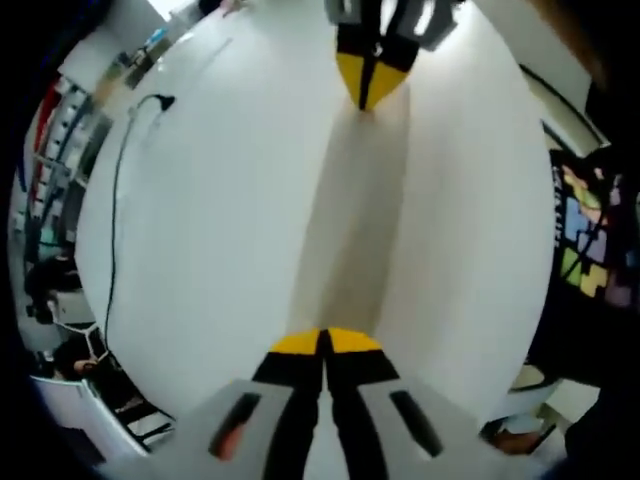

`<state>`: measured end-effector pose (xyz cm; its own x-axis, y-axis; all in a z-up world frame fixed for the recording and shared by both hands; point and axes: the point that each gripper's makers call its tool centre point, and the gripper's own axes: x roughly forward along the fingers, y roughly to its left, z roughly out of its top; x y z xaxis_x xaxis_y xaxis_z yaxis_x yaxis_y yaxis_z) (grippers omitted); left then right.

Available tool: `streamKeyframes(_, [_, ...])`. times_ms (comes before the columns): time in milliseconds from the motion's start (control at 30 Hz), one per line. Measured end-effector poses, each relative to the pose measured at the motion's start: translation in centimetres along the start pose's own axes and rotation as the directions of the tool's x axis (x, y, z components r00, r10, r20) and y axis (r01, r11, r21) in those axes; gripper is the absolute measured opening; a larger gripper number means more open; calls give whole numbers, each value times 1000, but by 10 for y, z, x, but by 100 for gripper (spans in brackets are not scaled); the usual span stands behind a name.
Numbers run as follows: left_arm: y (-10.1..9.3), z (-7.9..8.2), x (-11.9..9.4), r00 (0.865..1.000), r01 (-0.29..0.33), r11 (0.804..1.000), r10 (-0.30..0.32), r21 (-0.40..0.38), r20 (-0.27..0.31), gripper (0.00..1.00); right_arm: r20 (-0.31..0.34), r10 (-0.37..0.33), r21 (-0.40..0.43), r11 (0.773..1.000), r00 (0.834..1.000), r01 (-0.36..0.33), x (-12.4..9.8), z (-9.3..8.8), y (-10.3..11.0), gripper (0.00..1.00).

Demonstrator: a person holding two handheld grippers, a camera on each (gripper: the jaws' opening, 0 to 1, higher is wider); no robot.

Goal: Arrange the utensils inside the cutlery case until each visible utensil rests in its matching compartment.

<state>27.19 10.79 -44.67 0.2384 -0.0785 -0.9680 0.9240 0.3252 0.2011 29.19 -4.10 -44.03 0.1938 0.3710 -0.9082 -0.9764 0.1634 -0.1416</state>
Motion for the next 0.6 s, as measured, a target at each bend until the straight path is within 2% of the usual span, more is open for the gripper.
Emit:
streamKeyframes(100, [1,0,-1,1000,-6,1000,6,6,2,0,63,-8,-10,1000,998,9,0,0,0,0])
streamKeyframes(167, [2,0,-2,1000,22,999,-22,-30,12,0,119,10,50,999,993,-16,0,-1,0,0])
streamKeyframes(367, [0,-1,-2,999,47,998,-46,-48,23,0,180,-3,72,997,984,-10,0,-1,1,0])
streamKeyframes(433, [-1,-1,-2,999,45,999,-45,-19,30,0,192,-7,78,997,981,-8,0,0,2,0])
streamKeyframes(467, [-1,-1,-3,998,49,998,-48,-28,32,0,223,-8,85,996,975,-11,2,4,4,0])
streamKeyframes(533, [-2,-1,-4,998,49,998,-48,-42,31,0,266,49,75,995,963,-72,3,13,17,0])
streamKeyframes(567, [-7,0,-4,997,72,997,-72,0,32,0,281,88,68,991,956,-112,4,17,25,0])
streamKeyframes(600, [-11,1,-6,995,97,995,-97,12,33,0,305,99,55,991,947,-122,4,23,27,0])
